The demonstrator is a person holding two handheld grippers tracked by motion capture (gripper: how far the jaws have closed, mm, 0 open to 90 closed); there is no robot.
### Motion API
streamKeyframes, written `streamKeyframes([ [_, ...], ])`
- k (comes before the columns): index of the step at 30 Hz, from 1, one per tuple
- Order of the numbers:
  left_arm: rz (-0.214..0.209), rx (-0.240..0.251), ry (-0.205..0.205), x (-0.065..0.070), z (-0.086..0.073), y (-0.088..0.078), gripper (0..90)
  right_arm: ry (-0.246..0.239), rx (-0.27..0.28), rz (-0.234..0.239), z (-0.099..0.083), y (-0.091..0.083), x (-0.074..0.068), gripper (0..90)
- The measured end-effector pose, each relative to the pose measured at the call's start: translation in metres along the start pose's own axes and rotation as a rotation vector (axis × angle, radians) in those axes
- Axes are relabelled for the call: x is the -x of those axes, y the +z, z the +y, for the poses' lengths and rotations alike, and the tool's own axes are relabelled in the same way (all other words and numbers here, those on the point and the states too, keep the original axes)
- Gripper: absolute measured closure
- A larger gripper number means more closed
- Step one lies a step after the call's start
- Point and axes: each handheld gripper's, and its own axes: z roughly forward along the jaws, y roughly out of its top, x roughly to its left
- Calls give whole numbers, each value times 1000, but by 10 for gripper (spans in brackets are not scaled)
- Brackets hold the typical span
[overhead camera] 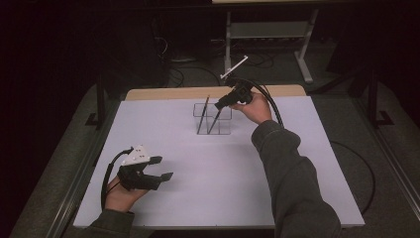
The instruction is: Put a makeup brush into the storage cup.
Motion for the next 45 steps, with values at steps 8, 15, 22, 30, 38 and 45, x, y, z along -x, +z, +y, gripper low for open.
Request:
streamKeyframes([
  [8, -1, -12, 6, 1, 0, 1, 300, 1, 26, -14, -4, -12, -2, 591],
  [15, 1, -14, 4, 1, 0, 0, 298, 45, 48, -3, -11, -23, -3, 569],
  [22, 1, -5, 8, 2, 0, 0, 298, 49, 74, -10, -17, -32, -7, 554],
  [30, -4, -11, 8, 3, 0, 1, 297, 44, 93, -11, -22, -43, -10, 530],
  [38, -1, -16, 17, 3, 0, 0, 296, 49, 108, -15, -29, -49, -12, 514],
  [45, -3, -14, 13, 3, 0, 0, 296, 58, 117, -9, -35, -51, -14, 502],
])
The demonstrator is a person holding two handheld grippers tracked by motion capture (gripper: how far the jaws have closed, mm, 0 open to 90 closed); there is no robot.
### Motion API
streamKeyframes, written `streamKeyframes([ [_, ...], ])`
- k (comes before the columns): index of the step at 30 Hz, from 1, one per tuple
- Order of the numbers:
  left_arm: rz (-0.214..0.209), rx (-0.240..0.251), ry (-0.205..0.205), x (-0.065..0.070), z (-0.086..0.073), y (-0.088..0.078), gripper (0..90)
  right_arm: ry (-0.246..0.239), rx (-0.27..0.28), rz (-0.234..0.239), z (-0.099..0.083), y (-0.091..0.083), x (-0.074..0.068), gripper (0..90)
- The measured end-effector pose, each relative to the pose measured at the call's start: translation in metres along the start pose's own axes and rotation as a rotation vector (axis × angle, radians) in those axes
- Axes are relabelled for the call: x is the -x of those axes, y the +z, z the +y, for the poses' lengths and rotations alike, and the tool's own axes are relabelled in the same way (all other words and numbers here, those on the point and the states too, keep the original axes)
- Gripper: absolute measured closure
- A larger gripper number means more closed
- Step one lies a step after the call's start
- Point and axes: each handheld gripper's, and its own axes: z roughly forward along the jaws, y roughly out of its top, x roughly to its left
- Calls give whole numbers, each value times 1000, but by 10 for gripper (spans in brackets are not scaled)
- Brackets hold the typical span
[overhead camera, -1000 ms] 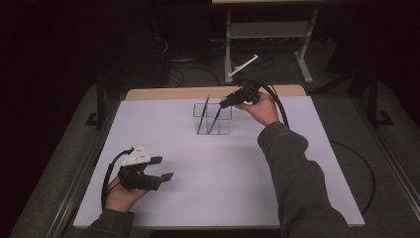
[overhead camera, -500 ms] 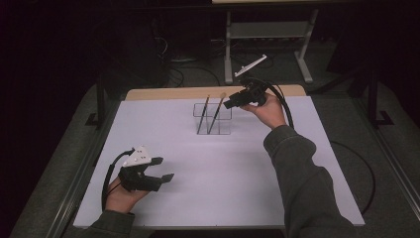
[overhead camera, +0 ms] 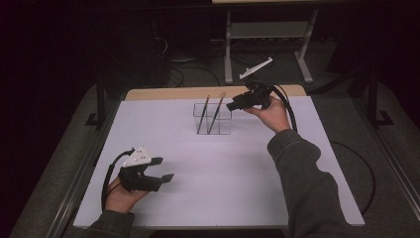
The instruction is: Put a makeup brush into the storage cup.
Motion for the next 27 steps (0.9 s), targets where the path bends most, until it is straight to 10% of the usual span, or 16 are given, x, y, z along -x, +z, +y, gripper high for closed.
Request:
streamKeyframes([
  [27, 2, -16, 7, -1, -1, 1, 293, 7, 28, 2, -29, -11, -7, 475],
])
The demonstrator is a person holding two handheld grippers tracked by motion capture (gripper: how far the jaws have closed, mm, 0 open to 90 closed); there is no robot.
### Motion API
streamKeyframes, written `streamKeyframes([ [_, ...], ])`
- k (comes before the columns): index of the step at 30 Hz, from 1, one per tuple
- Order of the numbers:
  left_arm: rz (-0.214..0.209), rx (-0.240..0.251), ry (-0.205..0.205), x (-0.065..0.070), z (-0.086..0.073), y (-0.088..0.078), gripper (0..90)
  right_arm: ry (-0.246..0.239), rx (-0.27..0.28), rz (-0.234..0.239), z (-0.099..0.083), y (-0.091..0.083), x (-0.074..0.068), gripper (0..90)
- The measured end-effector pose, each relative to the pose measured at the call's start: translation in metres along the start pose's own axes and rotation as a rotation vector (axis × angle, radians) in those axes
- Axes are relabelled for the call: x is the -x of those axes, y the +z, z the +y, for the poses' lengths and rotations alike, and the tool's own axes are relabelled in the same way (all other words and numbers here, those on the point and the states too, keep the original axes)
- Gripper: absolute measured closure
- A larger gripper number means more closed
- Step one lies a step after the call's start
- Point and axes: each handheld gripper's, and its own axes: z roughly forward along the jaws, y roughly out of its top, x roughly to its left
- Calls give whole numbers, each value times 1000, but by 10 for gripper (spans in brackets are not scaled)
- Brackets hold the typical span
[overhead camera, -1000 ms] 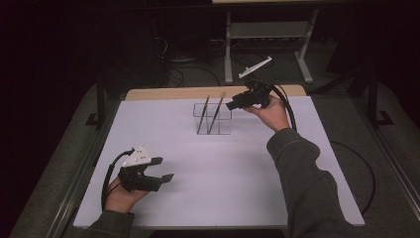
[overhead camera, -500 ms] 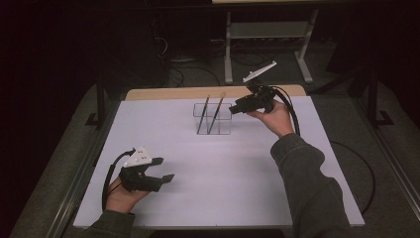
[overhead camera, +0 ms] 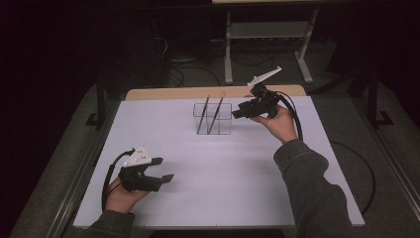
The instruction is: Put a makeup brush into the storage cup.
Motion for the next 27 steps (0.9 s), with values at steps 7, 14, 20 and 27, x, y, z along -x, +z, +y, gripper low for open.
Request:
streamKeyframes([
  [7, -1, -3, 3, -1, 0, 0, 293, 8, 1, -5, -8, -2, -3, 473],
  [14, 0, 13, -17, 0, -1, 1, 293, 6, 6, 1, -14, -3, -3, 468],
  [20, 0, 13, -18, 0, -1, 1, 293, 11, 9, 1, -20, -5, -4, 458],
  [27, -2, 6, -18, -1, -1, 1, 289, 9, 20, 2, -28, -7, -6, 445],
])
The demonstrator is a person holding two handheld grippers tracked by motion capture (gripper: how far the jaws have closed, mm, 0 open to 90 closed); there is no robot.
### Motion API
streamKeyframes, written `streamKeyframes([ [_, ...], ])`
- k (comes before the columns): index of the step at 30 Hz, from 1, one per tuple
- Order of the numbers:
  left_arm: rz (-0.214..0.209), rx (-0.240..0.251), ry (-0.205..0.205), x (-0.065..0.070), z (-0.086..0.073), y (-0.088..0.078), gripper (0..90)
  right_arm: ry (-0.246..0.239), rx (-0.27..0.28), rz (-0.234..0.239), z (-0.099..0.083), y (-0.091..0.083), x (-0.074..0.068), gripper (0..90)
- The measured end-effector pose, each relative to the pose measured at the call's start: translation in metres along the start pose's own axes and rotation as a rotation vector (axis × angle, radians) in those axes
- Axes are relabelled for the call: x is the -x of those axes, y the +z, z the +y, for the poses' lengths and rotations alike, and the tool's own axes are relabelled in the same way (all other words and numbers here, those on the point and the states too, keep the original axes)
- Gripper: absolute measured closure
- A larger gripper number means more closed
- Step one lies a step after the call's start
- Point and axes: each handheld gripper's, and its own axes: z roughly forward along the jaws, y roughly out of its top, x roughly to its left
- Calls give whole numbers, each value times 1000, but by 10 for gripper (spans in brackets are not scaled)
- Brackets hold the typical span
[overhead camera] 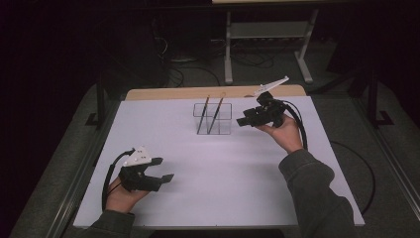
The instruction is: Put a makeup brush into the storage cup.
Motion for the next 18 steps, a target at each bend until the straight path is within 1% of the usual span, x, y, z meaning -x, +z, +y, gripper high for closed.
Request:
streamKeyframes([
  [5, 2, 5, 0, 0, 0, 0, 288, 2, 5, 2, -7, -1, -2, 442],
  [8, 5, 10, -3, -1, 0, 1, 285, 4, -6, 2, -12, -1, -4, 435],
  [15, 10, 7, 5, 0, 1, 2, 284, -1, 1, -1, -23, -5, -7, 425],
  [16, 11, 9, 6, 0, 1, 2, 283, 5, -2, 0, -24, -5, -7, 421],
  [18, 12, 16, 1, 0, 2, 3, 281, -3, 7, -4, -26, -7, -8, 420],
])
